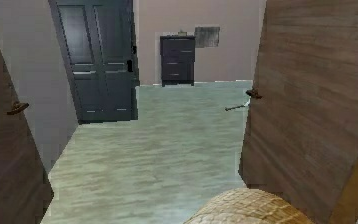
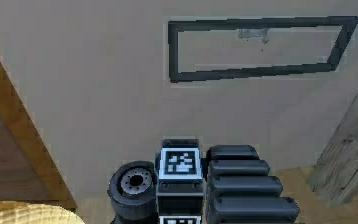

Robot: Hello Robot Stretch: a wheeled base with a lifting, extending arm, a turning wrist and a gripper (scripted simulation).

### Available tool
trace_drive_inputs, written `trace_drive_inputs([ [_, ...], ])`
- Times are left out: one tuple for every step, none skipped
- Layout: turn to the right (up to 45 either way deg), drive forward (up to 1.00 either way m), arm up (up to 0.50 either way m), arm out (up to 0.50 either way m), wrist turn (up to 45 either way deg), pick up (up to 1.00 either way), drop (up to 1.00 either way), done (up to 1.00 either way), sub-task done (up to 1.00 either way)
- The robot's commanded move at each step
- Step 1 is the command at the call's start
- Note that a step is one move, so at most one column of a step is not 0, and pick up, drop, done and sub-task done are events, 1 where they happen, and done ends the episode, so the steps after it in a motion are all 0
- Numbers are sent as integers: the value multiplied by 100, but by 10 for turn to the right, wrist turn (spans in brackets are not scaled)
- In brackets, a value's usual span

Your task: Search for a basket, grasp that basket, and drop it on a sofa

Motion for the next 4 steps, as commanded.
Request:
trace_drive_inputs([
  [0, 100, 0, 0, 0, 0, 0, 0, 0],
  [0, 70, 0, 0, 0, 0, 0, 0, 0],
  [-60, 0, 0, 0, 0, 0, 0, 0, 0],
  [0, 100, 0, 0, 0, 0, 0, 0, 0],
])
